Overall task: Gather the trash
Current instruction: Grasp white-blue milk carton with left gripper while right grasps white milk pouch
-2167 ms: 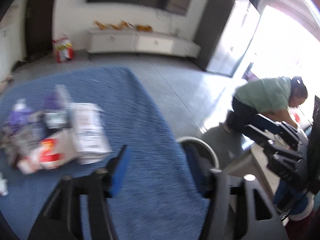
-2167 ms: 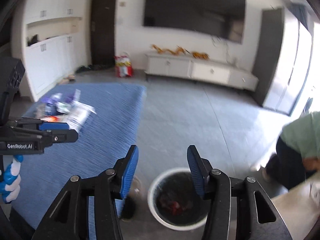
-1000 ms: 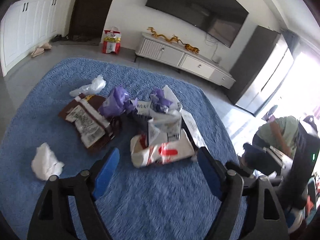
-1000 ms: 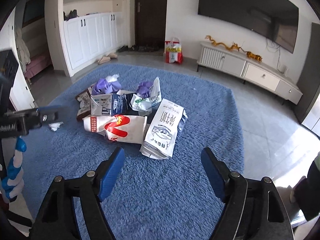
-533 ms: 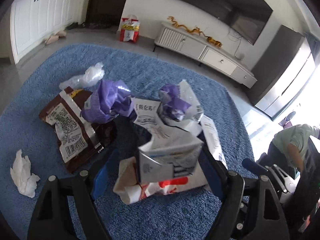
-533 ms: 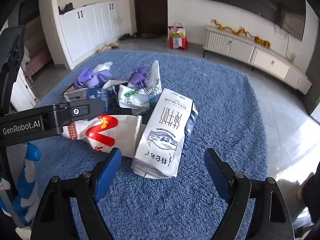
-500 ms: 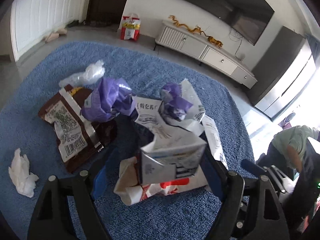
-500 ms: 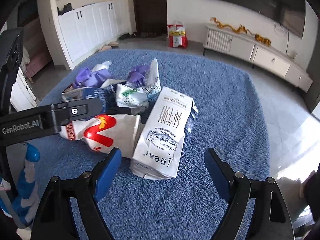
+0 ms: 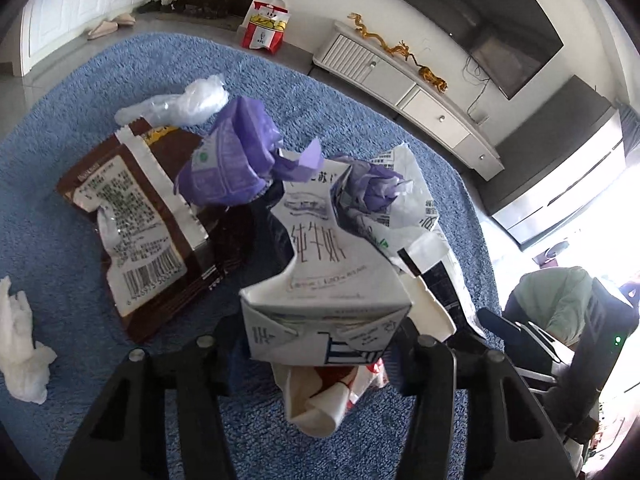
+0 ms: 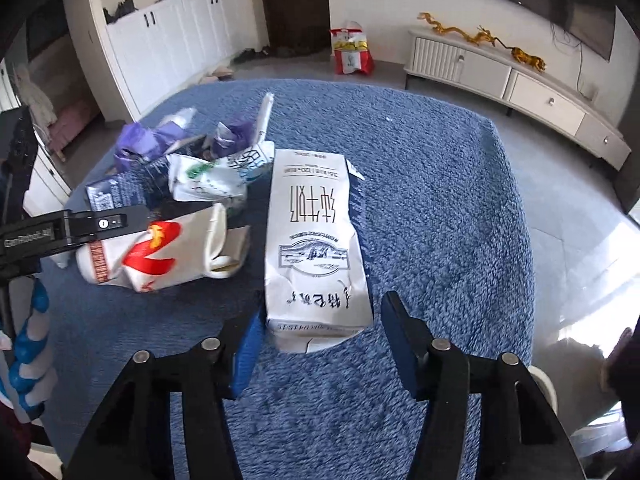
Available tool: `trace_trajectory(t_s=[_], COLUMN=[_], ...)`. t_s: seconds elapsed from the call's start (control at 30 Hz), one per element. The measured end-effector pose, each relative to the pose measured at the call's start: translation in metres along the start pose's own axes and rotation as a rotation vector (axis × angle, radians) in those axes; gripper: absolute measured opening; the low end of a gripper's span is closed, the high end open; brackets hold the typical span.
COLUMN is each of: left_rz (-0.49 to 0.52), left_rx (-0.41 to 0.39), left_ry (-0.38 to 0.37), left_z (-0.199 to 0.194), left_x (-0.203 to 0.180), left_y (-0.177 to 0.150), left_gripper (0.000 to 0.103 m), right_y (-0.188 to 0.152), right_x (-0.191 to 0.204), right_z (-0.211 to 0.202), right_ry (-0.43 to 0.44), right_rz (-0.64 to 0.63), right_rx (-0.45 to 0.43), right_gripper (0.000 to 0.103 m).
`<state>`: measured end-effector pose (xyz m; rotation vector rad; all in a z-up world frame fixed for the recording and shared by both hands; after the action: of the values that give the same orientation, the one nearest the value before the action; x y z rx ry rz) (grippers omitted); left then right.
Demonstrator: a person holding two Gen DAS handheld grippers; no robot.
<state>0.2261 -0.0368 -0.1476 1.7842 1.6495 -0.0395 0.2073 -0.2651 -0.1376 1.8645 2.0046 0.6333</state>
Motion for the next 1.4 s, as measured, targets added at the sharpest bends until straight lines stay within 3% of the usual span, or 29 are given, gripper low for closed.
trace_trajectory(t_s=[0.07,0.3,0.4,0.47,0.57,0.97,1.4], left_rz=[-0.007,0.007,0.011,0.014,-0.002,-0.014,-0.003], left_rx=[0.007,0.004,-0.013,-0.022,-0.032,-0.079,-0.149], left_ry=[-0.015,-0.033,-0.038,-0.038,-0.056,-0.121,-0.125], left_z=[0.003,0.007,0.003,0.0,-0.007,-0.065,-0.132], left_x=[0.003,0.005,0.005,0.006,0.008,0.006,0.004], left_y=[0.0,0.004,0.004,0.005,0.003,-0.018,-0.053], left_gripper=[0.053,0.053,0.05,0.05,0.05,0.05,0.049], right_y=[0.005,0.022,0.027,0.028,0.024,-0.024,-0.059], right_x=[0.0,-0.005,-0.004,-0.006,-0.007,-0.006,0.015], right_z=[0.005,0.029,0.035,0.032,0.028,-0.022,-0.085], right_ry=[-0.006,0.0,-0.015,-0.015,-0.013,0.004,0.018], right_rz=[-0.006,-0.023,-0.043,-0.044,-0.048,-0.024,-0.077], right_rx=[0.005,0.037,0.036,0.029,0.028,-0.006,-0.073], right_gripper=[0.071,0.072,0.062,0.047,0.045,0.045,0.045])
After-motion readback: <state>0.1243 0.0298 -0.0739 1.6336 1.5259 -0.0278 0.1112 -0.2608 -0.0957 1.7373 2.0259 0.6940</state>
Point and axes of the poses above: each gripper's, at about its wrist camera, not at the fingertips, and z roughly the way its jaws point, x to its left, y to its top, the point moved 2 cm from there along z, roughly the way its jaws point
